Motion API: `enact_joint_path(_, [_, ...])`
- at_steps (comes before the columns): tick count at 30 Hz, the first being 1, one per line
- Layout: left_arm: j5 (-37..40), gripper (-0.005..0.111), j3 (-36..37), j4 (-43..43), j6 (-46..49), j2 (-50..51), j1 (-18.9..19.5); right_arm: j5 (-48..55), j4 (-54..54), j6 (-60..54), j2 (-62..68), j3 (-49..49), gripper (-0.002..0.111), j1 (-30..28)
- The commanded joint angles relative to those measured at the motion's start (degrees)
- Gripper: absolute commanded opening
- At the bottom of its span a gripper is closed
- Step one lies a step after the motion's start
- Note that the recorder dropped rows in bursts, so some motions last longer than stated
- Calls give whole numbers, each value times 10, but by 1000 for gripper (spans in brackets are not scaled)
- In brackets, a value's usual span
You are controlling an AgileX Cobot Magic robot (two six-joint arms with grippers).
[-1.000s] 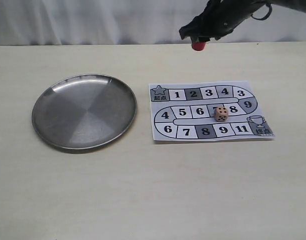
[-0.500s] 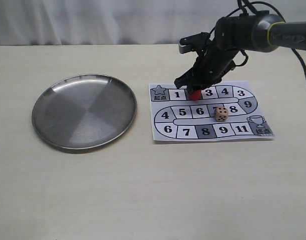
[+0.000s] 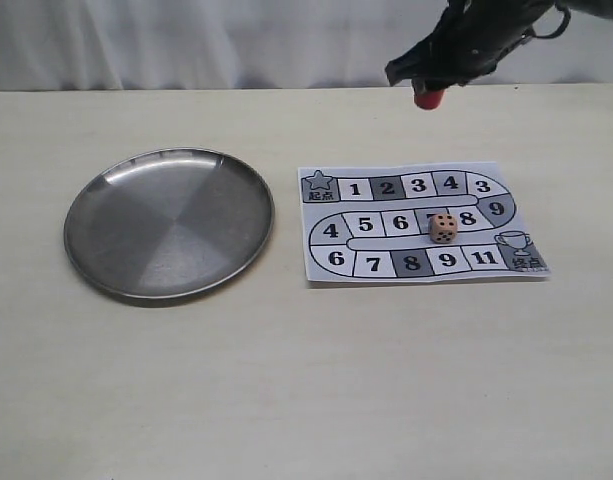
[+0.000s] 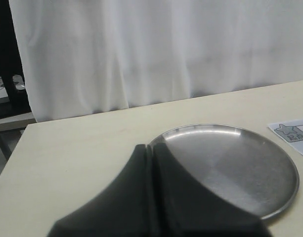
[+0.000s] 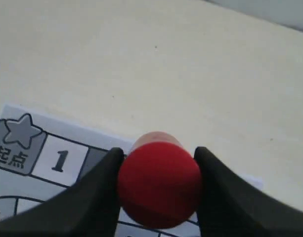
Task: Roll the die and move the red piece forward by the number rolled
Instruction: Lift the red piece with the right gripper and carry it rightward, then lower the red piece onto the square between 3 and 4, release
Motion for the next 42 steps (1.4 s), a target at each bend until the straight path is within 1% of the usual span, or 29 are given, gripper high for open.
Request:
enact_joint_path(1, [-5,0,1,0,-1,-1,-5,-32,-11,2,43,42,4,-7])
enact_joint_path(4, [-5,0,1,0,-1,-1,-5,-58,-11,2,92,58,4,-7])
enact_joint_path(7, [-5,0,1,0,-1,-1,-5,-55,-11,2,106,58,4,-7])
enact_joint_path(20, [-5,0,1,0,-1,-1,-5,-47,-24,2,104,58,4,-7])
enact_joint_path(24, [-5,0,1,0,-1,-1,-5,-47,-42,6,83,58,4,-7])
enact_joint_path(29, [-5,0,1,0,-1,-1,-5,-55,-42,6,21,58,4,-7])
enact_joint_path(35, [-5,0,1,0,-1,-1,-5,-77,-41,33,-45,58,4,-26])
enact_joint_path(38, [-5,0,1,0,-1,-1,-5,-73,-37,38,-52,58,4,-40])
enact_joint_path(42, [-5,0,1,0,-1,-1,-5,-59,-35,38,-27,60,4,-52])
